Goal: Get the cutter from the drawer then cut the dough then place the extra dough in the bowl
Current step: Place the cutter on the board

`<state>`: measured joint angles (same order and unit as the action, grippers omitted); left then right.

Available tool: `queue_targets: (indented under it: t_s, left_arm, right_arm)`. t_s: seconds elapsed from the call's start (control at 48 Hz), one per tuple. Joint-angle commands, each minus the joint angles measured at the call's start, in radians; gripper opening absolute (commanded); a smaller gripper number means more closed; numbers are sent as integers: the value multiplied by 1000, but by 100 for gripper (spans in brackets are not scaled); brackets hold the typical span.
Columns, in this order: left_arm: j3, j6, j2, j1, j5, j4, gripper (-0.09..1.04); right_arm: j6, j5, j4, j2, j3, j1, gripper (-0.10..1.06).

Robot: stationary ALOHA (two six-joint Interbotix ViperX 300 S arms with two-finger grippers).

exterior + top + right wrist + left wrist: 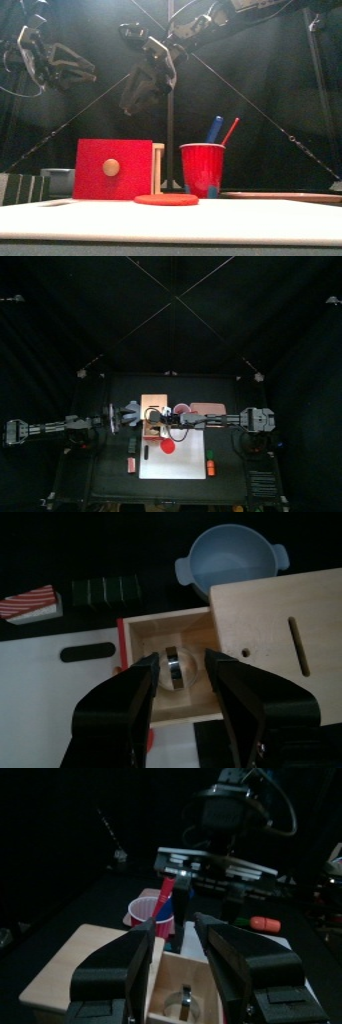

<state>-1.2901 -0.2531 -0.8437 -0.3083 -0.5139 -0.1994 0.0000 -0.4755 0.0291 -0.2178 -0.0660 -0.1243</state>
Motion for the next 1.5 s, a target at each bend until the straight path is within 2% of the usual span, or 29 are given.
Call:
queue_targets:
  t_s: [0.021,0.312,0.958,1.312,1.5]
  left_arm:
    - [12,3,-6,8,-26,-23,77]
    - [8,3,-6,31,-55,-92,77]
    - [-54,2,-6,25,-58,-78,77]
    - [-86,2,-6,21,-58,-35,77]
    - [-98,2,-6,21,-58,-14,77]
  right_arm:
    - [-3,-15,0,-8,38,-3,78]
    - [-11,-20,3,-58,32,-5,78]
    - [-11,-12,17,-141,40,-6,77]
    - [0,-3,17,-150,71,-5,55]
    - [8,-38,31,-91,103,0,51]
